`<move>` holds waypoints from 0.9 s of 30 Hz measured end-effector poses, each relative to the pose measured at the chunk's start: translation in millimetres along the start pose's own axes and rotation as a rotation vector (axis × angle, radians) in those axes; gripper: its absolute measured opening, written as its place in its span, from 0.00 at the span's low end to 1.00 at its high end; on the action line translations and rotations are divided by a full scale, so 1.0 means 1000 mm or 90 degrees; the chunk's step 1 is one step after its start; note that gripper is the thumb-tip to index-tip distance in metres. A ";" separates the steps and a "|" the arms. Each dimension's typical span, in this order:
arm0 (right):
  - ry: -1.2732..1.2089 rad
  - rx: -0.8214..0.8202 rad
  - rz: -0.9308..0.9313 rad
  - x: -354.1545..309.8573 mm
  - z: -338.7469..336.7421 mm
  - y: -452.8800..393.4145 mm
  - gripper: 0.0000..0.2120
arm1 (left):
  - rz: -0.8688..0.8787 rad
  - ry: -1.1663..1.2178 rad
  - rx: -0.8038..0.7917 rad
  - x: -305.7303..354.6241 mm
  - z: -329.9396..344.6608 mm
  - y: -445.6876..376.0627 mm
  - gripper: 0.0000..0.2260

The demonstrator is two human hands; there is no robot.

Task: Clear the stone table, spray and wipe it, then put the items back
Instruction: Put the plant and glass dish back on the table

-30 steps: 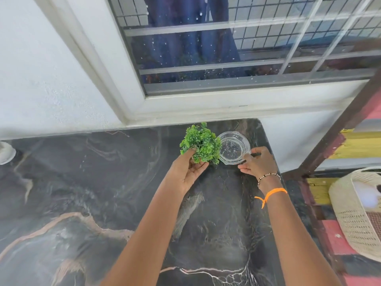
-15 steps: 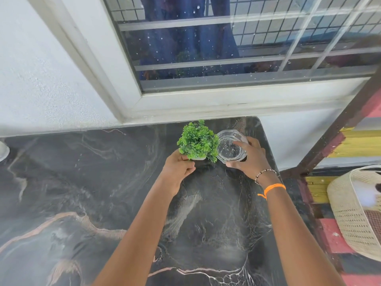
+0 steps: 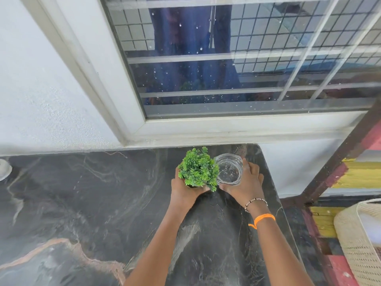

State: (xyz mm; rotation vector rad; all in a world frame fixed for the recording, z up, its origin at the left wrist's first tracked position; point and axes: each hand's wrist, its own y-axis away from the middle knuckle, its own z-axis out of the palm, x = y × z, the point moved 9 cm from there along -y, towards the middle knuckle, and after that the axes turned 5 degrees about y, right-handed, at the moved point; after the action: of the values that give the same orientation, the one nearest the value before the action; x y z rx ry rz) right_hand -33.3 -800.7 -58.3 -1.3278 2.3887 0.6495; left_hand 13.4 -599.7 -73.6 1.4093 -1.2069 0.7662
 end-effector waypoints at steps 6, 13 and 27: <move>-0.034 0.031 -0.003 0.000 0.000 -0.002 0.51 | 0.048 -0.044 0.055 0.006 -0.003 0.000 0.28; -0.073 0.096 0.055 0.004 -0.010 -0.008 0.49 | 0.047 0.009 0.091 0.015 -0.002 -0.007 0.26; -0.146 0.031 0.007 0.014 -0.011 -0.021 0.46 | 0.054 -0.034 0.043 0.029 0.010 -0.029 0.16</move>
State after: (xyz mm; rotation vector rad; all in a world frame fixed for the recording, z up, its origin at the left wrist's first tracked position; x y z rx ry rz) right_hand -22.8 -826.1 -61.0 -1.1546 2.2150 0.7008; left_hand 47.1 -618.9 -58.1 1.4498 -1.2999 0.8392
